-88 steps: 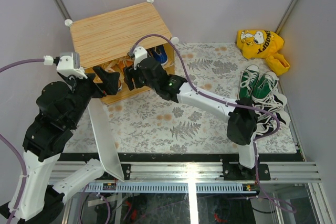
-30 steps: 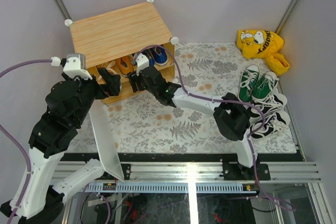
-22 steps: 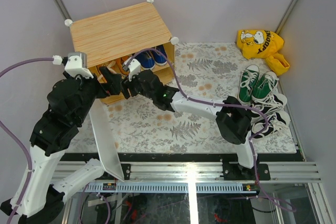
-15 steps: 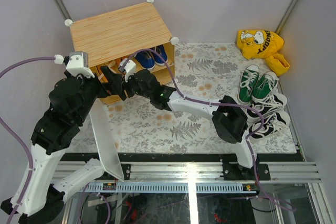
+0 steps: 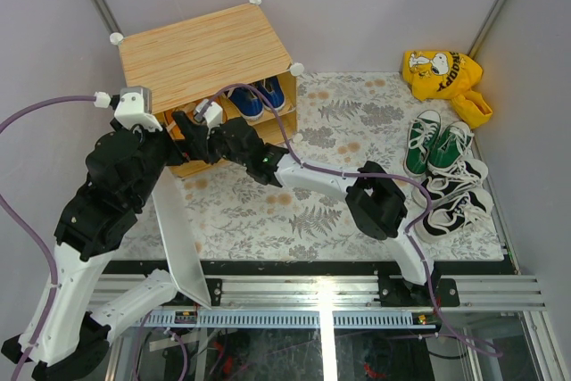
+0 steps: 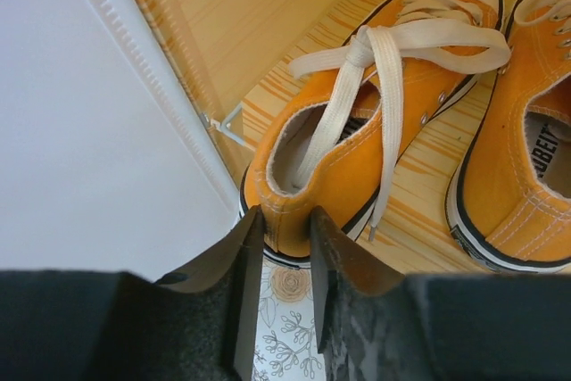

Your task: Place and organize the shoes in the shoe cabinet

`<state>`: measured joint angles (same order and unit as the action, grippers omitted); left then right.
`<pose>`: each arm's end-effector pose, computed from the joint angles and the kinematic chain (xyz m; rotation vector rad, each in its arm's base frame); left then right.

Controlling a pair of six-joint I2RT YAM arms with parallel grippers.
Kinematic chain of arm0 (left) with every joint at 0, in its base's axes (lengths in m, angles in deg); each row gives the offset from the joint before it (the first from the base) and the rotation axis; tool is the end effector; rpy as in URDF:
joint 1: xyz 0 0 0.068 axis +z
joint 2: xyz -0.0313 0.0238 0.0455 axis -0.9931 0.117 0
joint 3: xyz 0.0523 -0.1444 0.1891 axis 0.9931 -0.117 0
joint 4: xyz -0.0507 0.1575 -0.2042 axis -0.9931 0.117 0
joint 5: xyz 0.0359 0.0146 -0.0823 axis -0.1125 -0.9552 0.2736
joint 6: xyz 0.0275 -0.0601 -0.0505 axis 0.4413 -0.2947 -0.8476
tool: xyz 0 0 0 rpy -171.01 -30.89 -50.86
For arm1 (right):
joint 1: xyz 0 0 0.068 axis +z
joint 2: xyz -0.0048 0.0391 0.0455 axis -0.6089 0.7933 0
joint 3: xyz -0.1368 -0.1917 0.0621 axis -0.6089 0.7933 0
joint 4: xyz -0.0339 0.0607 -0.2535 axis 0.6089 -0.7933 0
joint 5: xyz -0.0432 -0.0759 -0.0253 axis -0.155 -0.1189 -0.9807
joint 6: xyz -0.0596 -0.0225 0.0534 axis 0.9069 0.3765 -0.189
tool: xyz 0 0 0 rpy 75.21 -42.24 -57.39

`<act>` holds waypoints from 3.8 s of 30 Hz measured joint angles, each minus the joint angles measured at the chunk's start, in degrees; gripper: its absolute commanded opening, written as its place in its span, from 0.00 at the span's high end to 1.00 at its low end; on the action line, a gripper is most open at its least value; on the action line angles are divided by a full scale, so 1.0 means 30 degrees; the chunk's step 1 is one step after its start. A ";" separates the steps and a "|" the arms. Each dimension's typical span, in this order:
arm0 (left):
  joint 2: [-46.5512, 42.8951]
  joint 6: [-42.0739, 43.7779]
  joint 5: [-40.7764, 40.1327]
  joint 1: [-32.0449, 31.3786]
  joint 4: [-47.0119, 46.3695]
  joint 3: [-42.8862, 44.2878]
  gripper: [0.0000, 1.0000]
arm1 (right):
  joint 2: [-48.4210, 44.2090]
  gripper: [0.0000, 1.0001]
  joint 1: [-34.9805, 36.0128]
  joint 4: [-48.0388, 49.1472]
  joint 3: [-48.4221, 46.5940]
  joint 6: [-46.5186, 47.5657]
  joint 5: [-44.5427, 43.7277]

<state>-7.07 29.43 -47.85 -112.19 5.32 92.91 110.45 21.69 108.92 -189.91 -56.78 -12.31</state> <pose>0.1651 -0.0634 0.4401 -0.0333 1.7616 -0.2543 0.2812 0.4777 0.2591 -0.7775 1.5140 0.9142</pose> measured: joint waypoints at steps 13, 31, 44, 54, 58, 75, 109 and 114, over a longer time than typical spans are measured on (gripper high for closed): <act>-0.0044 0.0007 -0.0124 0.0000 -0.0007 -0.0488 0.05 | 0.2215 0.66 -0.0022 0.0546 -0.3541 0.0080 -0.0474; -0.0328 0.0007 -0.0262 0.0000 -0.0022 -0.0962 0.05 | 0.3366 0.46 -0.0386 0.0255 -0.4269 -0.0153 -0.1647; -0.0444 0.0007 -0.0328 0.0000 -0.0015 -0.0991 0.05 | 0.3723 0.35 -0.0882 0.1173 -0.4102 -0.0248 -0.1188; -0.0444 -0.0007 -0.0328 0.0000 -0.0007 -0.0991 0.05 | -0.0699 0.31 -0.0656 0.1122 0.2317 -0.0386 -0.1443; -0.0401 0.0000 -0.0328 0.0000 0.0000 -0.0991 0.04 | -0.3636 0.13 -0.0583 -0.0991 0.4422 -0.0772 -0.3723; -0.0648 -0.0007 0.0911 0.0000 -0.1020 -0.3417 0.02 | -1.9336 0.01 -1.4222 -1.5183 1.7165 -0.8837 -1.0972; -0.1413 -0.0444 0.2907 0.0000 -0.1967 -0.4211 0.00 | -2.0881 0.00 -2.4800 -1.7165 2.0582 -1.2968 -0.6885; -0.1421 -0.0437 0.2907 0.0000 -0.1996 -0.4277 0.00 | -2.0130 0.01 -2.5041 -1.6116 2.1398 -1.3442 -0.6448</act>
<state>-11.33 28.12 -39.13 -112.19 -0.67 80.08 50.06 -53.43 60.57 -125.71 -97.10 -31.66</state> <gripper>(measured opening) 0.997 0.995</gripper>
